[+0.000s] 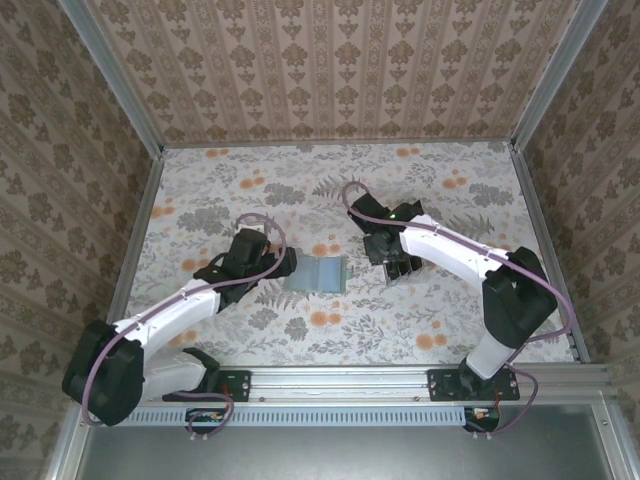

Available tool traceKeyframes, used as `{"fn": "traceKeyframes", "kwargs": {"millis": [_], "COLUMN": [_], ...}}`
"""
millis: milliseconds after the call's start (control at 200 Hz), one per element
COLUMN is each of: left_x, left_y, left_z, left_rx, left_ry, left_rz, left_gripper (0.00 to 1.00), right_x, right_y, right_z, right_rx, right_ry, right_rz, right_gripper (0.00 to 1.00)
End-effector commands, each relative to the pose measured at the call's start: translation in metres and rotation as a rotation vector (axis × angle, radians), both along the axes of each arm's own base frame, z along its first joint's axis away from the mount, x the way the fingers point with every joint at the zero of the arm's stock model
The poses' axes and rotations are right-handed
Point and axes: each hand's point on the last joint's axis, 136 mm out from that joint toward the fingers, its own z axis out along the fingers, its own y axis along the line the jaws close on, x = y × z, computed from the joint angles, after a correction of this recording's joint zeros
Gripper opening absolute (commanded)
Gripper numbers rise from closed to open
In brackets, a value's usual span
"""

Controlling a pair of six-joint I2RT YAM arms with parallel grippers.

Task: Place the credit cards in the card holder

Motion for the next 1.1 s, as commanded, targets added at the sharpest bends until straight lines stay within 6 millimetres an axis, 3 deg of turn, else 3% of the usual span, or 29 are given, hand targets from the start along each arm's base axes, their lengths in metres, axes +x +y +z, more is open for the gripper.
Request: {"fn": "traceKeyframes", "kwargs": {"millis": [0, 685, 1095], "left_x": [0.011, 0.014, 0.013], "left_y": [-0.007, -0.014, -0.014], "left_z": [0.012, 0.004, 0.0], "left_rx": [-0.021, -0.037, -0.04], "left_ry": [-0.027, -0.012, -0.008], "left_rz": [-0.014, -0.017, -0.021], "left_gripper": [1.0, 1.0, 1.0], "right_x": [-0.001, -0.001, -0.002], "right_y": [-0.018, -0.018, -0.013], "right_z": [-0.011, -0.05, -0.046], "right_rx": [-0.063, -0.033, 0.011], "right_ry": [0.029, 0.117, 0.11], "right_rz": [-0.005, -0.029, -0.034], "right_gripper": [0.38, 0.34, 0.26]}}
